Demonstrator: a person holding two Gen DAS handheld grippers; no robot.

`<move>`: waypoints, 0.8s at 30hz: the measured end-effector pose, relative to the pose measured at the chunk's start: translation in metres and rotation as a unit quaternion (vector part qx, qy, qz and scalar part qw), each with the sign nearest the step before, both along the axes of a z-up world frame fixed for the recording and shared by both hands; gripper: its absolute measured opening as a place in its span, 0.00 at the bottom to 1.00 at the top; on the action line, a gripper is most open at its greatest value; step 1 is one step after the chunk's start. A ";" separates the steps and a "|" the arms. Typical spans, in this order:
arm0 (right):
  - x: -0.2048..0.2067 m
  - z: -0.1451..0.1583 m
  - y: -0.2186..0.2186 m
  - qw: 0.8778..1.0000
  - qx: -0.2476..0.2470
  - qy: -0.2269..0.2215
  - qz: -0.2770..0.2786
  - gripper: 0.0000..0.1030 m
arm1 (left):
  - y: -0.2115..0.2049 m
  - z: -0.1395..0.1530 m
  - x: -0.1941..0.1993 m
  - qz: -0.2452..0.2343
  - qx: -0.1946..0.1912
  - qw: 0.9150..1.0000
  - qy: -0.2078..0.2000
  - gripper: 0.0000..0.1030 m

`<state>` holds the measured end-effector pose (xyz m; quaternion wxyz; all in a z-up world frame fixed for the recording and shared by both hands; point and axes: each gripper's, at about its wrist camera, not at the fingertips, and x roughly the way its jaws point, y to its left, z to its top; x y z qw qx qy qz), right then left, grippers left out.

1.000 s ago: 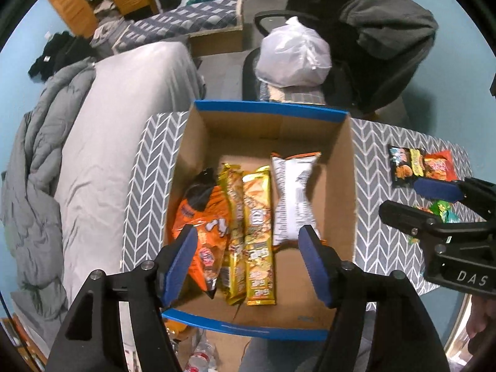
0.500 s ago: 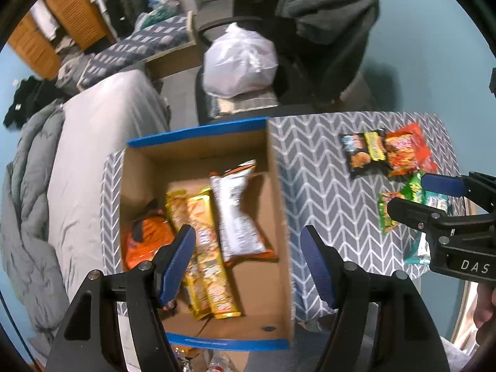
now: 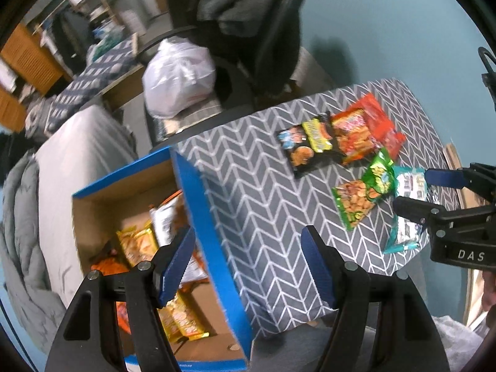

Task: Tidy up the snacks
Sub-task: 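Move both tools back over the remaining snacks, then grasp the teal packet with the right tool while the left tool grasps the green pea bag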

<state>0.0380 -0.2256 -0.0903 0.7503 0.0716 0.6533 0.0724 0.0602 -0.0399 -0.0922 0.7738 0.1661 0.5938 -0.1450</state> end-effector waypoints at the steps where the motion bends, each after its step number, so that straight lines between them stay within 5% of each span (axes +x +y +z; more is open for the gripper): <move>1: -0.003 -0.003 -0.007 1.000 -0.003 0.003 -0.008 0.71 | -0.005 -0.002 0.000 -0.007 0.002 1.000 0.002 0.71; 13: -0.039 -0.044 -0.084 0.993 -0.048 0.030 -0.106 0.75 | -0.067 -0.037 -0.002 -0.092 0.008 0.995 0.022 0.73; 24: -0.071 -0.093 -0.122 0.984 -0.029 0.056 -0.167 0.75 | -0.118 -0.076 0.000 -0.152 -0.006 0.987 0.045 0.75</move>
